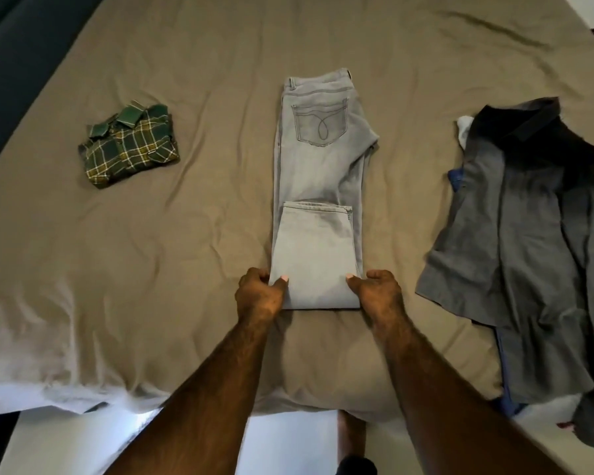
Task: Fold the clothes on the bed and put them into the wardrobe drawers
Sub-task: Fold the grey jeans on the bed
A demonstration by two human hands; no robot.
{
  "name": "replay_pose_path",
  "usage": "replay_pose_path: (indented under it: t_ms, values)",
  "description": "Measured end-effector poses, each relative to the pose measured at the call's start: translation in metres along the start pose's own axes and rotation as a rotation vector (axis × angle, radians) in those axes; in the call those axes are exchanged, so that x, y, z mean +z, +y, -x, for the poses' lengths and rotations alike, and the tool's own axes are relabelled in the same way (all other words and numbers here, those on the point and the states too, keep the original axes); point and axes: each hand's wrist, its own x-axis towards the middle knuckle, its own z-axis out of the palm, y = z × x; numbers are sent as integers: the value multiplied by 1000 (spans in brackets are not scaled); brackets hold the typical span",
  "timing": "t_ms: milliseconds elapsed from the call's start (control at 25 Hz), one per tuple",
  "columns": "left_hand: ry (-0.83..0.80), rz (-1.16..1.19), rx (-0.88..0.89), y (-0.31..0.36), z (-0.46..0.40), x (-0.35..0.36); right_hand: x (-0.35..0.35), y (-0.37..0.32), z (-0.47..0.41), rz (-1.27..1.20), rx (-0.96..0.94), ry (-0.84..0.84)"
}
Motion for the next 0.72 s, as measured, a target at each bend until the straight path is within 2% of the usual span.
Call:
replay_pose_path:
  t_ms: [80,240,360,440,520,600,720]
  values:
    - [-12,42,-2,0,-10,7,5,5,-18,60,-10,-8]
    - [-141,33,-40,0,-24,17,9,10,-33,133,2,-64]
    - [-231,80,-100,-14,-8,17,1,20,-21,157,98,-91]
    - [-279,27,-161,-25,15,16,-9,27,-1,176,172,-89]
    - [-349,91,-321,-31,46,-1,-25,31,32,117,293,-75]
    - [-549,220,-538,-40,76,-22,-41,40,66,90,424,-79]
    - [-763,317,-658,-47,113,-61,-55,46,120,-25,487,-195]
